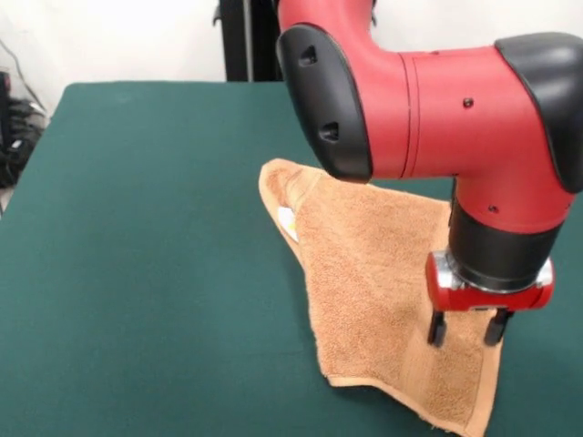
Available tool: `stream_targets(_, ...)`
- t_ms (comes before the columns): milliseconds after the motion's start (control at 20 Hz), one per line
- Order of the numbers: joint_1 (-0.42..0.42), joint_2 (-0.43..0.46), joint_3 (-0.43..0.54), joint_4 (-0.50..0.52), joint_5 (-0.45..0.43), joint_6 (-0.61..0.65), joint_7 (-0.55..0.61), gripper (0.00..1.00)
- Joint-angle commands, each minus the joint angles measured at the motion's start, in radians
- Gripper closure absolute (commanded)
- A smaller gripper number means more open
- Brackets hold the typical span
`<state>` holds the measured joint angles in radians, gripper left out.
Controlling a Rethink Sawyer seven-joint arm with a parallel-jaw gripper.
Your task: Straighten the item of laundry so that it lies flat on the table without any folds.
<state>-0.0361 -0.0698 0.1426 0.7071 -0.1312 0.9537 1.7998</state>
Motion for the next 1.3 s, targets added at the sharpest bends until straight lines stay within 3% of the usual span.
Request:
stream_targets(50, 0.081, -0.030, -0.021, 0.272, 0.076, 0.036, 0.378, 0.00)
stream_targets(1300, 0.167, -0.018, -0.109, 0.249, 0.141, -0.028, 0.508, 0.00)
